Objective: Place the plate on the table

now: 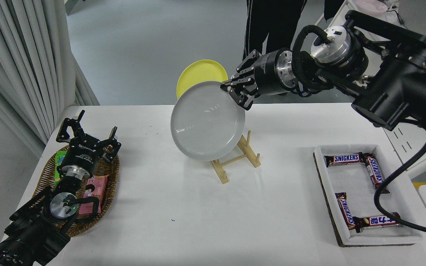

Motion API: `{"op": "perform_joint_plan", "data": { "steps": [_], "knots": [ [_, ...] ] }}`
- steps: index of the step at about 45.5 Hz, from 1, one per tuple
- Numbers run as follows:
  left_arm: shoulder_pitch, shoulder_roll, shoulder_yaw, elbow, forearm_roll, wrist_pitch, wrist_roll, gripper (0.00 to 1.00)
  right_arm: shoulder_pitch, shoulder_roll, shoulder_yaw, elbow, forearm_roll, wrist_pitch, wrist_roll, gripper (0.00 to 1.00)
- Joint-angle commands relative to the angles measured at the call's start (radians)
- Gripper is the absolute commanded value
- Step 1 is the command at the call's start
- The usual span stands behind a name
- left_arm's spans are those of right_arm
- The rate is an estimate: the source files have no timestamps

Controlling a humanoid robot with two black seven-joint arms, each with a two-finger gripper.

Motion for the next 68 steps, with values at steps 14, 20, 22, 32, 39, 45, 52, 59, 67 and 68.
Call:
{"op": "perform_joint_plan", "data": {
  "steps": [14,20,22,32,39,45,52,59,67,68],
  "knots": [
    [0.000,-0.001,-0.001,-0.001,0.000,0.000,0.000,1.00,-0.361,0.013,0.087,-0.011,0.135,-0.140,-0.003,0.00],
    [0.000,0.001,0.000,0.000,0.000,0.000,0.000,1.00,-0.429,0.013,0.093,-0.022,0.167,-0.140,-0.001,0.00],
    [0.000,-0.001,0.000,-0.001,0.000,0.000,0.000,1.00,-0.447,0.013,0.091,-0.034,0.167,-0.140,-0.001,0.00],
    [0.000,0.001,0.000,0.000,0.000,0.000,0.000,1.00,-0.518,0.013,0.096,-0.063,0.169,-0.138,-0.001,0.00],
    [0.000,-0.001,0.000,0.000,0.000,0.000,0.000,1.00,-0.547,0.014,0.099,-0.086,0.172,-0.132,-0.001,0.00],
    [0.000,-0.001,0.000,0.000,0.000,0.000,0.000,1.00,-0.575,0.019,0.146,-0.109,0.167,-0.119,-0.001,0.00],
    [0.000,-0.001,0.000,0.000,0.000,0.000,0.000,1.00,-0.598,0.056,0.162,-0.143,0.165,-0.103,0.000,0.00],
    [0.000,-0.001,0.000,0.000,0.000,0.000,0.000,1.00,-0.610,0.074,0.160,-0.186,0.156,-0.102,0.000,0.00],
    [0.000,0.001,-0.001,0.000,0.000,0.000,0.000,1.00,-0.621,0.085,0.160,-0.212,0.153,-0.091,0.000,0.00],
    [0.000,0.001,0.000,0.000,0.000,0.000,0.000,1.00,-0.621,0.085,0.160,-0.213,0.155,-0.086,0.000,0.00]
  ]
}}
